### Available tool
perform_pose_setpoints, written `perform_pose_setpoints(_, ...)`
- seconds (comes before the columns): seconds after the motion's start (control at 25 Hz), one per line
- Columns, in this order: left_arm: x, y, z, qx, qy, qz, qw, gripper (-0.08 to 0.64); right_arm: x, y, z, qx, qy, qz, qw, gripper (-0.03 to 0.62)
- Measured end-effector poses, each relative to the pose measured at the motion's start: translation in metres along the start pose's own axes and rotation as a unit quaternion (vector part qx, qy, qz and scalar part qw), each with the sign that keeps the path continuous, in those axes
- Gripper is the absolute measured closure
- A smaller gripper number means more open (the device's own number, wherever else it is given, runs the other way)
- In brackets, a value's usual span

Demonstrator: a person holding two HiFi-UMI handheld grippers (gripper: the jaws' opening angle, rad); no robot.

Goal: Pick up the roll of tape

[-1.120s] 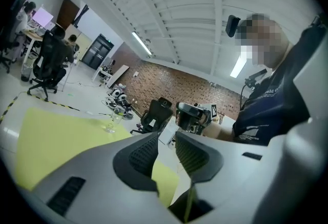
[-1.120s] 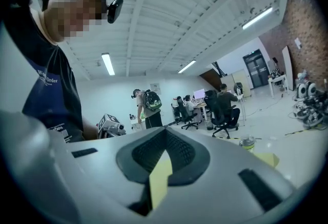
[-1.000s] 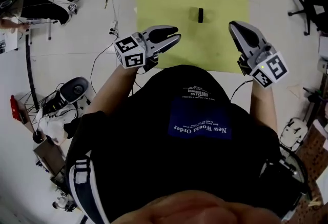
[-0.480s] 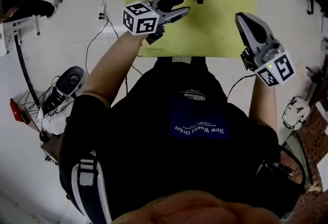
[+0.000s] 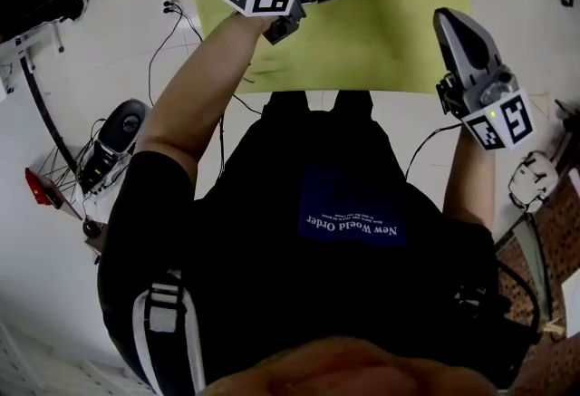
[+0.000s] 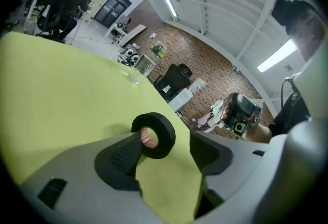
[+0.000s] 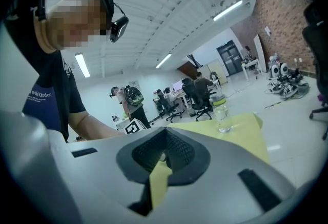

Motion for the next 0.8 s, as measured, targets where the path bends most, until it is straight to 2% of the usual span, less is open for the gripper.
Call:
perform_pose_setpoints(0.2,0.003,0.015,-0.006,0.004,-0.017,-0.010,0.9998,0.279,0.010,0.002,0.002,-0.004,0.016,-0.008,1.000,0.606)
perform_pose_setpoints(0.48,-0.006,0.015,-0.009,0.008,-0.018,0.011,0.9998,0.280,0.022,0.003,0.001,-0.005,0.026,-0.015,1.000,0.606)
perform_pose_setpoints(0.8,-0.001,0.018,-0.010,-0.028,0.002,-0.011,0.9995,0.282,0.023,0.005,0.000,-0.007,0.029,-0.016,0.999,0.606)
Point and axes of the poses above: the fingertips, and each gripper's own axes: y forward along the fingers, z to its right, x out of its underside, the point moved 3 cm from there along -y, backward along the fingers, and after that the axes turned 15 degrees about -z, right-handed, at the moved point
